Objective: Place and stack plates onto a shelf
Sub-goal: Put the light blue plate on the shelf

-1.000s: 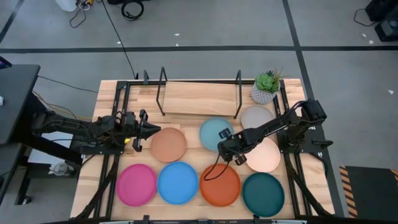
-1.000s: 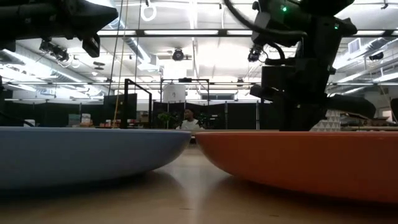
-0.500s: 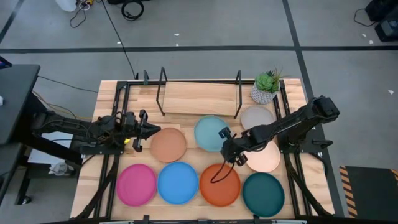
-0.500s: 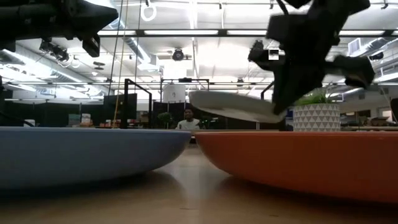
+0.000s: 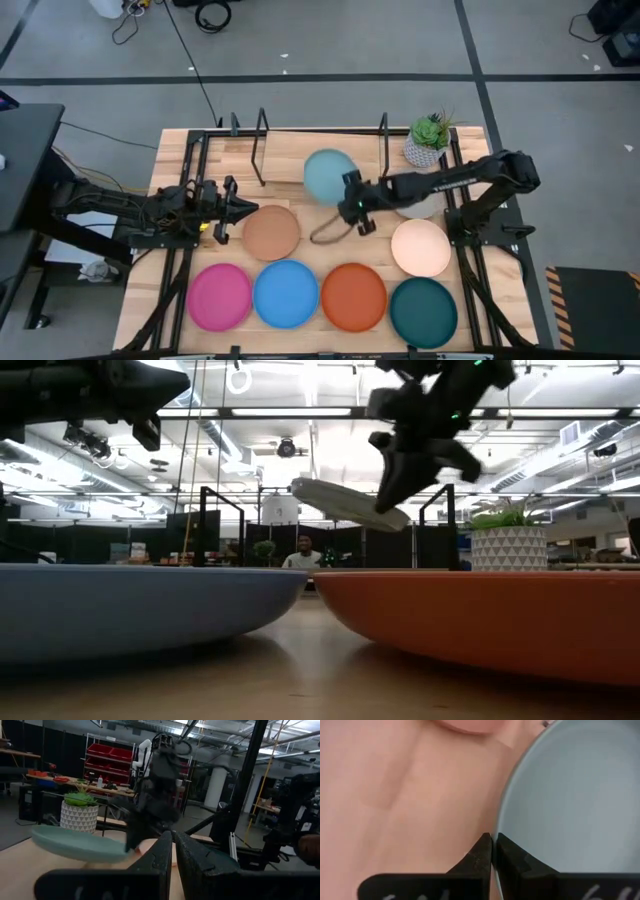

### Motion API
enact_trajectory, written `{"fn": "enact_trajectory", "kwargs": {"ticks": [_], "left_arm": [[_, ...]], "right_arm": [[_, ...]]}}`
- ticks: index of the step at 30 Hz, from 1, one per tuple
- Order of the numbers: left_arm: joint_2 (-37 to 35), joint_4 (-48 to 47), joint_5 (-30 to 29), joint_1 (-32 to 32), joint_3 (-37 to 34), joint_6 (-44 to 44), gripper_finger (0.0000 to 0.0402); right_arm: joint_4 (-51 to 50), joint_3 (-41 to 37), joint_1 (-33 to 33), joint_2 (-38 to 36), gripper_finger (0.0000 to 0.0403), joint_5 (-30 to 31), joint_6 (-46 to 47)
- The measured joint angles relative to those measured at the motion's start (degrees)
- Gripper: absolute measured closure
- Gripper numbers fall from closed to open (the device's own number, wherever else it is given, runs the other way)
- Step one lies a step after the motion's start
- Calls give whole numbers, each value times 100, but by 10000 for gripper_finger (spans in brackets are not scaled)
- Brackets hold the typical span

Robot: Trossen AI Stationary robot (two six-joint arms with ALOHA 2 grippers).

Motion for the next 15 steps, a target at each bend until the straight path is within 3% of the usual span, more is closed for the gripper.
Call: {"fn": "enact_trajectory", "kwargs": {"ticks": [4,15], "left_arm": [[4,-100,1,0,-2,256,370],[3,-96,1,1,-2,683,370]], "right_arm": [[5,21,-522,73,380,-382,-75],[28,23,-1276,330,379,-693,64]]}}
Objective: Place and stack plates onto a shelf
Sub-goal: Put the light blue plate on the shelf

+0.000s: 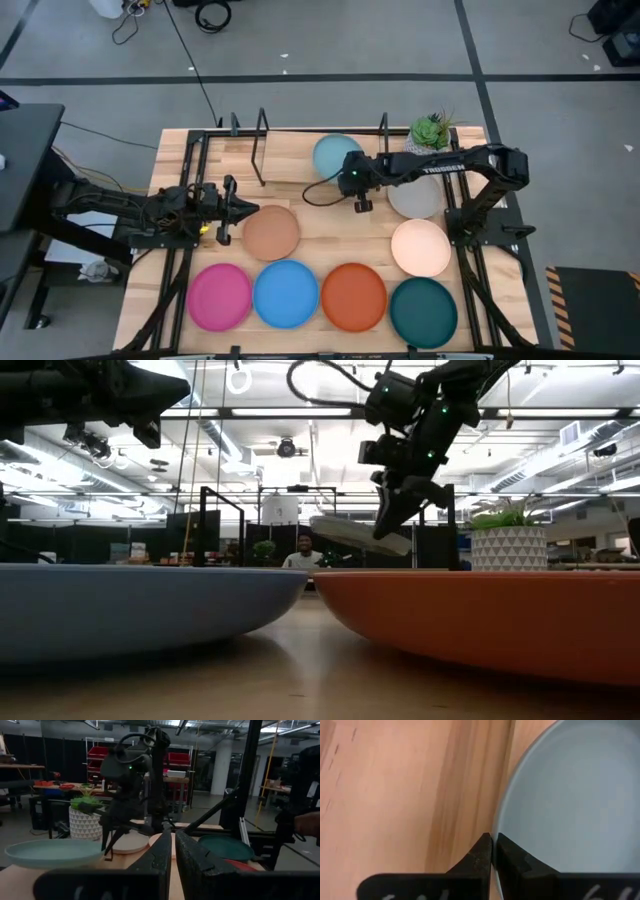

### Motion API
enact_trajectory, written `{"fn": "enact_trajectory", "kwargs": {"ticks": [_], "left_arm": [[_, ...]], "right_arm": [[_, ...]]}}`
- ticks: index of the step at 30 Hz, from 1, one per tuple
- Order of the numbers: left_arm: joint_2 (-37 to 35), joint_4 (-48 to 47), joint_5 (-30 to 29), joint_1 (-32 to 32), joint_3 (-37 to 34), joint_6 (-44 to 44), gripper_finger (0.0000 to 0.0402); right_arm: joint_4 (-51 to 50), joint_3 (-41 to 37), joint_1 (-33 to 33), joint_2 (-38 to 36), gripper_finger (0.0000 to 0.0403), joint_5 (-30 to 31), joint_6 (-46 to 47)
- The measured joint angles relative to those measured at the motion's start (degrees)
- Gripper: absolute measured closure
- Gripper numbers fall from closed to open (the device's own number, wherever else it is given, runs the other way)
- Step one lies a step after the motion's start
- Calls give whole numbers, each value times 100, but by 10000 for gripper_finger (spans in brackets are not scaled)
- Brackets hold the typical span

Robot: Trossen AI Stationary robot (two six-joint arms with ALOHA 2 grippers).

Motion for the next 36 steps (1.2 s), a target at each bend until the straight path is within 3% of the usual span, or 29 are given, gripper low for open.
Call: {"fn": "enact_trajectory", "kwargs": {"ticks": [13,23,36], "left_arm": [[-2,234,0,0,0,898,370],[0,221,0,2,0,920,370],[0,167,0,4,0,903,370]], "right_arm": [[-165,2,-260,231,379,-280,319],[-367,0,-319,476,375,463,321],[-402,92,-351,518,312,499,258]]}}
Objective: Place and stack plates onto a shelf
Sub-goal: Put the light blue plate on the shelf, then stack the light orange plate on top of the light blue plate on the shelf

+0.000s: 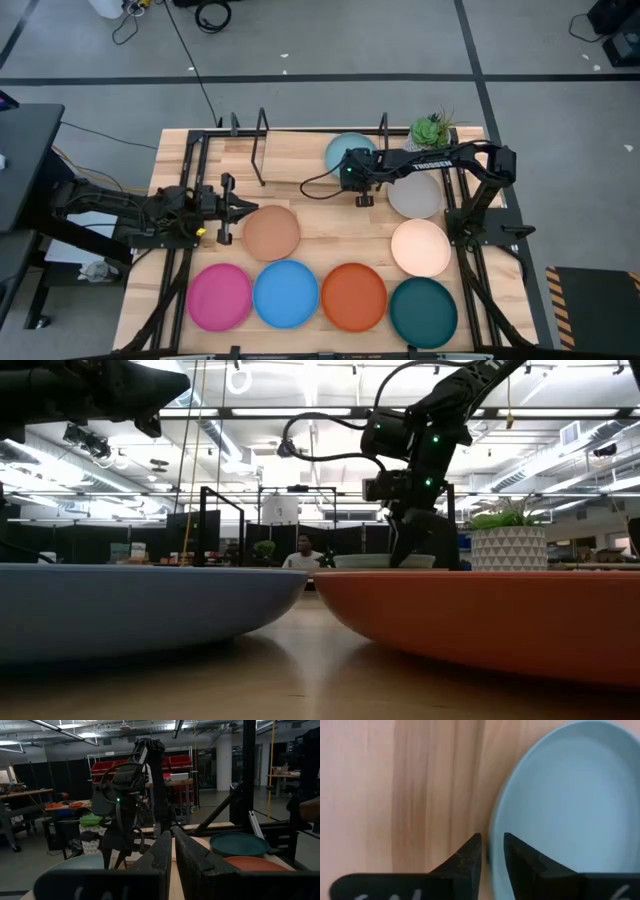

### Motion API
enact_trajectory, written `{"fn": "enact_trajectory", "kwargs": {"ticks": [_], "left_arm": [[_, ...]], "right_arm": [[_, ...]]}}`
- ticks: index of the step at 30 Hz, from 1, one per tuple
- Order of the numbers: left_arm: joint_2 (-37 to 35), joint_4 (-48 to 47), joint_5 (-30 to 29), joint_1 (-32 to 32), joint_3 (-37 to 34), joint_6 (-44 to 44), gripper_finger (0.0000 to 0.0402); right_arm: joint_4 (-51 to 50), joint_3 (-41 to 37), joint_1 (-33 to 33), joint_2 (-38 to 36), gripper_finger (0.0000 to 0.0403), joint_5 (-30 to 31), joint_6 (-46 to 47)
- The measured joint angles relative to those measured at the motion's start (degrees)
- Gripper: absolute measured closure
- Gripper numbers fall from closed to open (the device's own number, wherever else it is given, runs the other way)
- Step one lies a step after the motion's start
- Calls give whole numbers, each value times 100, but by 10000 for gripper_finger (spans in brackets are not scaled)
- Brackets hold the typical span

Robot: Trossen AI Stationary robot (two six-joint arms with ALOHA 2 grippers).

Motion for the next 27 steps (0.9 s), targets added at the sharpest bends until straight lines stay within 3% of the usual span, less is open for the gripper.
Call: {"fn": "enact_trajectory", "kwargs": {"ticks": [11,21,27], "left_arm": [[0,2,0,0,0,-15,370],[2,127,3,0,1,-1296,370],[2,59,4,0,0,-1403,370]], "right_arm": [[-536,674,448,-5,287,225,150],[-1127,779,1924,-102,289,421,1427],[-1105,448,2746,-423,289,793,1813]]}}
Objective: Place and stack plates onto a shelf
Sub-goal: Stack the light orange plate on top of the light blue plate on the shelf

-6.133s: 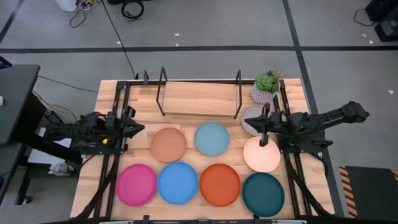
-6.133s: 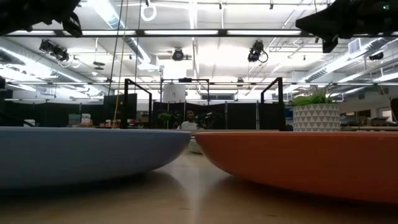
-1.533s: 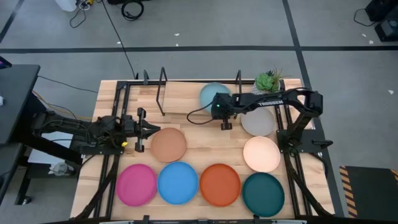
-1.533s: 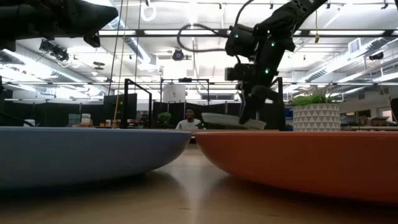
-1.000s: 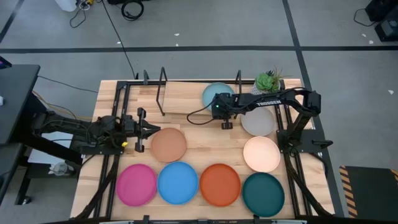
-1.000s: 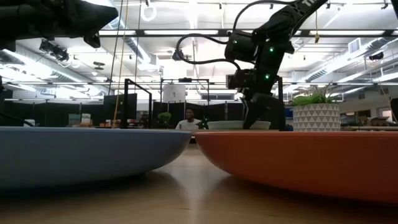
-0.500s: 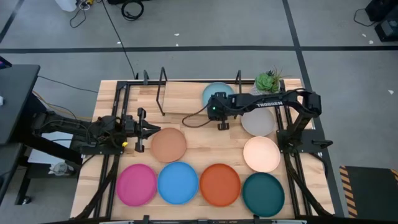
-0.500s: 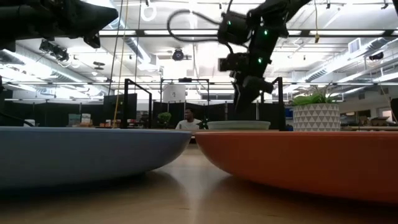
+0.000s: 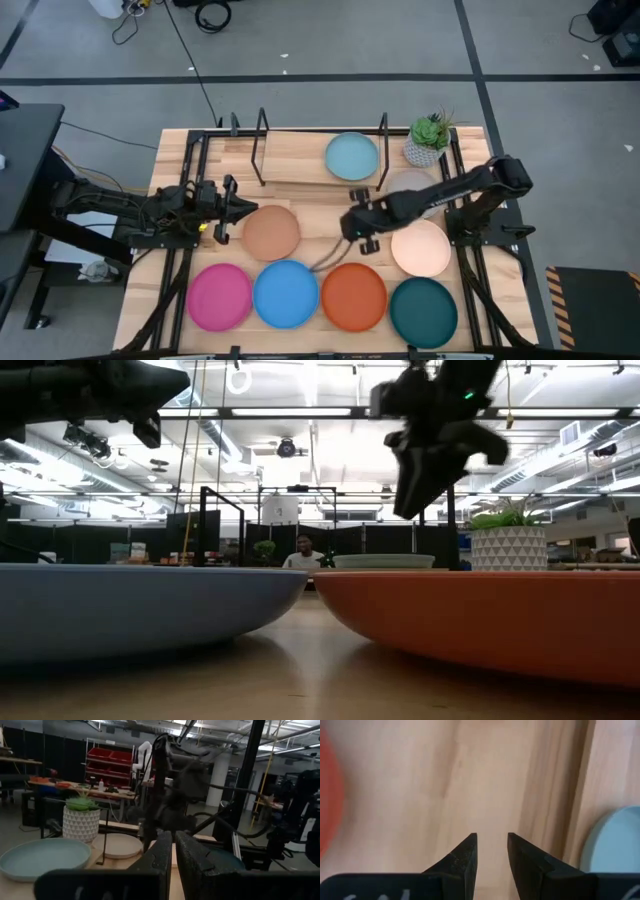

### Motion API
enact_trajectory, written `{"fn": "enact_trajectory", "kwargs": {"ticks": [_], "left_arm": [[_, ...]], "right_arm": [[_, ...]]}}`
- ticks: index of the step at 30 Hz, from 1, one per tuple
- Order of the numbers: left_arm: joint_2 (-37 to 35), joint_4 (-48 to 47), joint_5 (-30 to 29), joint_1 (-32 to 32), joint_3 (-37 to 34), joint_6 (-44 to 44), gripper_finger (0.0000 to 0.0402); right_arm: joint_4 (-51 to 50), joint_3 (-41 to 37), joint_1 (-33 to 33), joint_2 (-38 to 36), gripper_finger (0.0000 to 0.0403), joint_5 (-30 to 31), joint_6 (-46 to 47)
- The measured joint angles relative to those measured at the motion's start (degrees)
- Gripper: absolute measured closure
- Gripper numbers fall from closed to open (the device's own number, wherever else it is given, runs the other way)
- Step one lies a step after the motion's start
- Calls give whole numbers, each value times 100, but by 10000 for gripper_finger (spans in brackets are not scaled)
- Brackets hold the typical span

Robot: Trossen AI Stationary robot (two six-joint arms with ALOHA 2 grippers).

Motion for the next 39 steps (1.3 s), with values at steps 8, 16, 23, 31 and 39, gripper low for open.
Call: {"fn": "enact_trajectory", "kwargs": {"ticks": [8,16,23,31,39], "left_arm": [[0,105,-111,11,0,299,370],[-4,45,-116,3,2,33,369],[-2,-221,-449,7,0,168,341],[0,-271,-459,7,0,289,280],[0,-308,-439,7,109,304,276]], "right_arm": [[325,-656,286,-353,290,98,706],[-34,-842,437,-393,287,11,1824],[-687,-842,629,-434,279,-174,2655],[-1766,-842,616,-449,262,-5,3410],[-1721,-842,737,-454,261,-833,4039]]}}
